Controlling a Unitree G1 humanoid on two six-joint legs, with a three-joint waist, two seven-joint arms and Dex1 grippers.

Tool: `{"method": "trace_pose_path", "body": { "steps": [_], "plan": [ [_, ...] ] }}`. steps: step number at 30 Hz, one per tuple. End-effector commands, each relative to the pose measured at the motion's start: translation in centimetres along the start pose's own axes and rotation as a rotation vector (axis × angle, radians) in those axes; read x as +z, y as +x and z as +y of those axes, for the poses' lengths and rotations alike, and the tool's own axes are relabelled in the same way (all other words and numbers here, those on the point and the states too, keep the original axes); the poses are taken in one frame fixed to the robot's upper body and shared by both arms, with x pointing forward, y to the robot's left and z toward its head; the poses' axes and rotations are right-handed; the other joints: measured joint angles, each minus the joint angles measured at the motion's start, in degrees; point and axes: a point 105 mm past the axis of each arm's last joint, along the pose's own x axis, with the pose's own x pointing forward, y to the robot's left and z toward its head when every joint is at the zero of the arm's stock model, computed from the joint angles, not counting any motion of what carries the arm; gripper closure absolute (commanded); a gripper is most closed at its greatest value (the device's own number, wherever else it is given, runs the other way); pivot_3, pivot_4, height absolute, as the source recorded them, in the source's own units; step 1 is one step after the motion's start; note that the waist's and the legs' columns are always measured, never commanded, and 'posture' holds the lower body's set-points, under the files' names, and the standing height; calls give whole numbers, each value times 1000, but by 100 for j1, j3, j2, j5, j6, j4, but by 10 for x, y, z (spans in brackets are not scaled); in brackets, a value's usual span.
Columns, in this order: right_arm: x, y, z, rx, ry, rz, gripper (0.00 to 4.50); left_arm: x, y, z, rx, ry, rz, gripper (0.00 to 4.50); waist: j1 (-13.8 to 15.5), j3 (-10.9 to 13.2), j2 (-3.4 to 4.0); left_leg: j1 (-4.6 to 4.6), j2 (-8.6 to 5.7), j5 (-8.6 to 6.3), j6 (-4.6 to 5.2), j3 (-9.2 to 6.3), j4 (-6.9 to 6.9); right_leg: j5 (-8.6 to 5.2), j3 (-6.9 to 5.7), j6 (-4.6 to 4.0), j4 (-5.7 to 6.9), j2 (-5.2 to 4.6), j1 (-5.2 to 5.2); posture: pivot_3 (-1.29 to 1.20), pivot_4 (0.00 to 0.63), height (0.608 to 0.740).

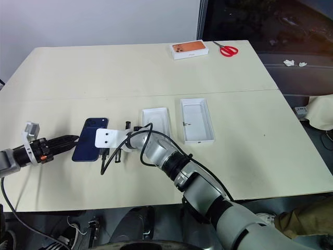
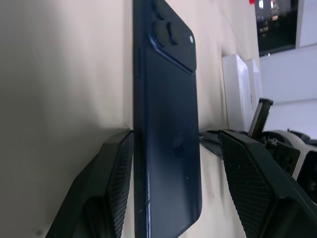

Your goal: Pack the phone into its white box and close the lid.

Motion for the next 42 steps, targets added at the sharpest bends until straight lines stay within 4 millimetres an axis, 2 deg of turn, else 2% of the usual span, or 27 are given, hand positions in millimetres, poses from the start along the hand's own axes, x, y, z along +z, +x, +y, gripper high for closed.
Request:
{"method": "trace_pose_path", "body": {
  "steps": [1,11,15,21,27,32,38,42],
  "plan": [
    [18,1,-7,-17,-51,-45,4440,-21,6,18,65,-27,99,1626,8,-1,1,1,-1,-1,1,0,0,0,1,0,0,-1,0,0,150,740],
    [20,5,-7,-18,-71,-41,4440,-28,19,17,52,-8,168,1626,36,-10,18,17,-12,-5,10,-4,0,0,-1,0,0,-10,17,0,150,740],
    [33,8,-7,-14,-47,-73,4440,-24,26,6,9,0,153,1626,39,-11,18,18,-14,-5,10,-6,0,0,-1,0,1,-12,17,0,150,740],
    [33,10,-6,-10,-52,-74,4440,-24,35,-8,-30,-2,142,1626,42,-11,18,18,-14,-6,10,-8,0,0,-1,0,2,-13,18,0,150,740],
    [32,10,-6,-7,-49,-74,4440,-23,40,-3,7,6,94,1626,62,-19,32,29,-15,-6,11,-9,0,0,-2,0,1,-15,29,0,150,740],
    [31,9,-8,-11,-51,-71,4440,-25,37,-3,26,33,109,1626,66,-20,34,34,-16,-6,11,-9,0,0,-1,0,3,-16,32,0,150,740],
    [27,5,-13,-19,-61,-60,4440,1,22,-14,75,88,70,1626,50,-20,33,34,-16,-6,11,-10,0,0,-2,0,3,-15,31,0,150,740],
    [27,5,-13,-23,-66,-59,4440,4,18,-12,113,115,90,1626,18,-20,33,28,-15,-6,10,-9,-1,0,-1,0,3,-14,24,0,150,740]
  ]
}}
